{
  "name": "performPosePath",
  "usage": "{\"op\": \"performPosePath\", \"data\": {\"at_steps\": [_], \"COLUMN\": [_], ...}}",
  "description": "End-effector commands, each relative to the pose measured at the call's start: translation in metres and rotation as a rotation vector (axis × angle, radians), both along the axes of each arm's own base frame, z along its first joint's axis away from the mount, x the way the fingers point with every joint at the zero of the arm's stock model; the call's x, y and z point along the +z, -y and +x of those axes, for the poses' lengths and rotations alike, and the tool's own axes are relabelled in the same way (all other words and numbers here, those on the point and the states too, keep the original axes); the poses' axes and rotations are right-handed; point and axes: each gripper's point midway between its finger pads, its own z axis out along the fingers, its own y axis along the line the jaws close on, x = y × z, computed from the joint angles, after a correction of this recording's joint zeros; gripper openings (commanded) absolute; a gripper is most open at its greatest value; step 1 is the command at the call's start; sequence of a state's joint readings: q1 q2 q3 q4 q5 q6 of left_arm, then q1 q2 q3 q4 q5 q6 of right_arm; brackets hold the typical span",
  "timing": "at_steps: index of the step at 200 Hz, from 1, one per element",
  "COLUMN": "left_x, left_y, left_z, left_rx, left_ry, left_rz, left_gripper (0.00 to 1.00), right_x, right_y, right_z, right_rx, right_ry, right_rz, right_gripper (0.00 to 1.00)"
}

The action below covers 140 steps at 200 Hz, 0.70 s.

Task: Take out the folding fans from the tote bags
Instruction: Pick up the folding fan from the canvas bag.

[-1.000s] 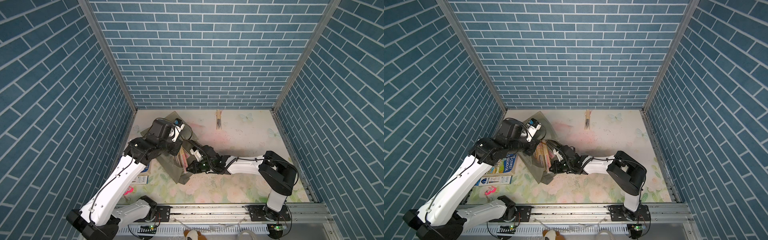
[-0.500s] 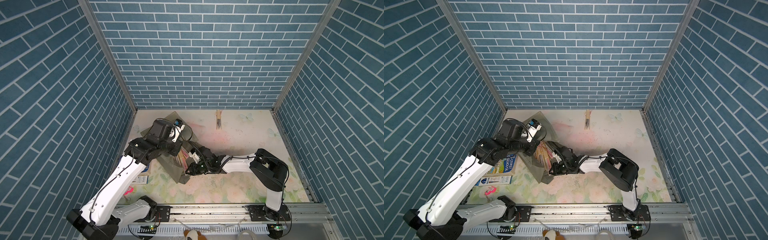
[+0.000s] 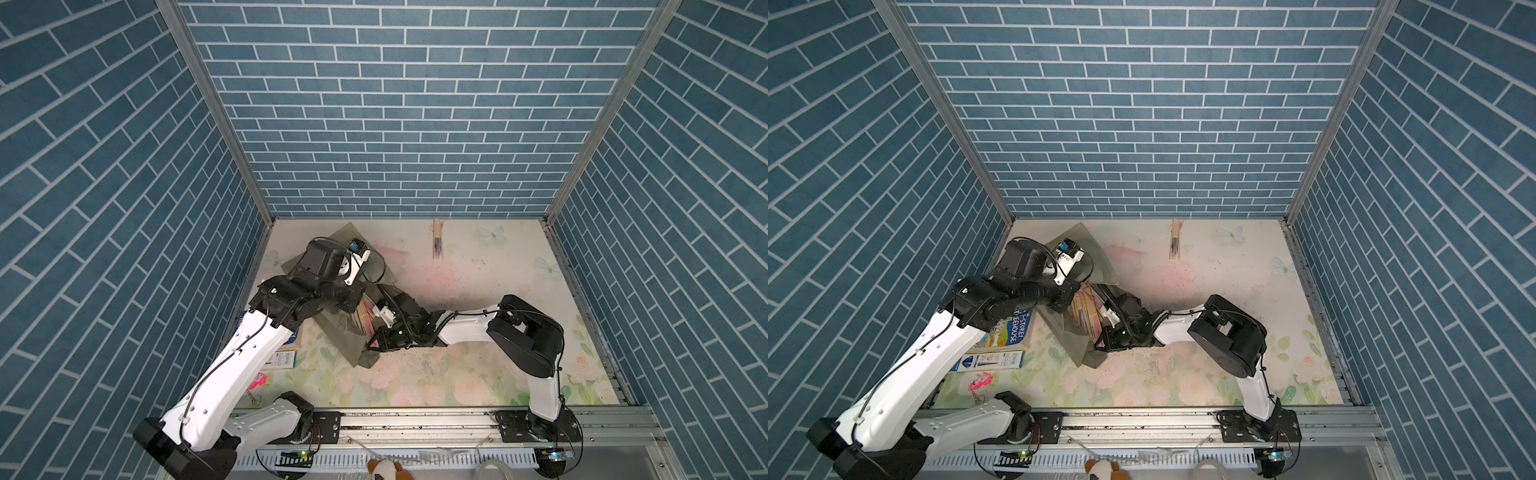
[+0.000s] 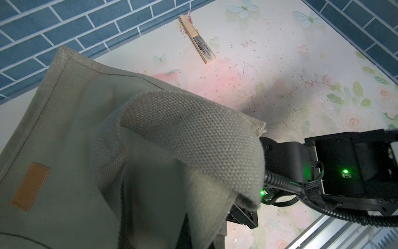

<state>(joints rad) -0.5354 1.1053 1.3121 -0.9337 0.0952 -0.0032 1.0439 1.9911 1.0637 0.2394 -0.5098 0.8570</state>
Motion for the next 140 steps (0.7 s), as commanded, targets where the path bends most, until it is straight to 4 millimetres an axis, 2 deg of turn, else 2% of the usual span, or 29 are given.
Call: {"op": "performPosePath", "data": {"at_steps": [1,43,140], "left_x": [0.004,0.004,0.002], "left_y": [0.000,-0.001,-0.001], "left_z": [-0.002,-0.003,-0.003], "left_rx": [-0.009,-0.009,-0.011], "left_ry": [0.022,0.025,0.030], "left_rz": [-0.010,-0.007,-0.009], "left_gripper": [0.00,0.00,0.00], "right_x": [0.003,0.013,0.043], "right_y": [-0.009,-0.006,0.030], "right_z": [0.005,0.005,-0.003], "right_rx": [0.001,0.000,0.022], "right_ry": [-0.023,0.004,0.125], "right_rz": [0.031,0.058,0.060], "right_gripper": [0.21,0.14,0.08]}}
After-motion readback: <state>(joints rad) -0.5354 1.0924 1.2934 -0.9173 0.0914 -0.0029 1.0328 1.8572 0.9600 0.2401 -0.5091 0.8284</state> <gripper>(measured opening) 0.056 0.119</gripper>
